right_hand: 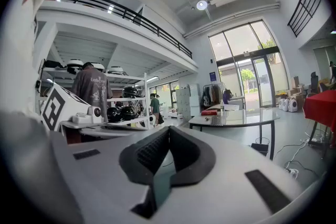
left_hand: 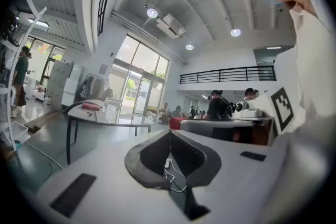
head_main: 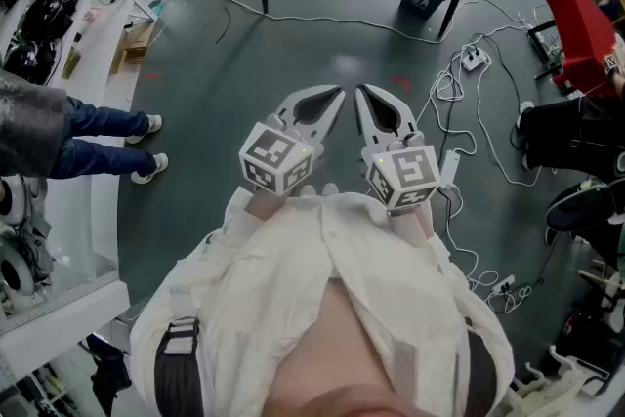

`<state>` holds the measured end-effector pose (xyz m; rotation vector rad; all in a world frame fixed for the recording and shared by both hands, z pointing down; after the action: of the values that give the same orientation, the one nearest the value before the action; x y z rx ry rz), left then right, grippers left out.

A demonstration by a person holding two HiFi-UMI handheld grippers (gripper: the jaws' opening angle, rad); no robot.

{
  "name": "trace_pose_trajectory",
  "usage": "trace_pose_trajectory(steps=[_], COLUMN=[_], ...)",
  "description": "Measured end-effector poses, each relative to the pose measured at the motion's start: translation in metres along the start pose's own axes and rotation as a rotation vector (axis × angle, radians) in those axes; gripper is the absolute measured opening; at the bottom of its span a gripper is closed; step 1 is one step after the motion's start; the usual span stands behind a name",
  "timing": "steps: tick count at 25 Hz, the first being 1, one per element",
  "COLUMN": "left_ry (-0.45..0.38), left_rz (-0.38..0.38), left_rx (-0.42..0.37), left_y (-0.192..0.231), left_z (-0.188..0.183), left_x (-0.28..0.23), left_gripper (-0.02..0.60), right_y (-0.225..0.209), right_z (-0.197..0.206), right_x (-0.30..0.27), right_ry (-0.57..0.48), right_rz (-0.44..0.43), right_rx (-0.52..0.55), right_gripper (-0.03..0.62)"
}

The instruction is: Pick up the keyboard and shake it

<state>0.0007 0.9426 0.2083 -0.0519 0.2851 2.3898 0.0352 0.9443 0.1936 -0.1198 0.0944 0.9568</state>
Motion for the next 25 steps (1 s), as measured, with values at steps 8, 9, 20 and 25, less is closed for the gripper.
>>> trace_pose_trajectory(steps=[8, 9, 20, 25], left_ry=[-0.015, -0.014, 0.003, -0.003], left_rz=[-0.007, -0.007, -0.019, -0.008], left_rx=[-0.004, -0.001, 0.008, 0.024], left_y=[0.002, 0.002, 0.01, 0.011], left_z=[-0.007, -0.005, 0.002, 0.001], left_x=[-0.001, 0.0, -0.002, -0.01], left_gripper=[0.012, 0.012, 0.012, 0.012], right_y=[-0.001, 0.001, -0.007, -0.015], right_z=[-0.002, -0.002, 0.001, 0.001], right_x=[-0.003, -0.003, -0.005, -0.01], right_ry=[-0.003, -0.003, -0.007, 0.002], right_rz=[-0.003, -0.005, -0.017, -0.016], right_rx=[-0.004, -0.004, -0.059, -0.053], right_gripper=[0.029, 0.029, 0.029, 0.029])
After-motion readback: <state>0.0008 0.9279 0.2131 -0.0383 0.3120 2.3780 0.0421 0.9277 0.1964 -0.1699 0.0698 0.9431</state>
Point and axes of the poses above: the fingertips, and each gripper's own axes: x backward along the fingers, y to its left, z out of its underside, the point moved 1 cm from there along x, backward along the fingers, and after that the axes turned 2 degrees about y, right-handed, at the moved point
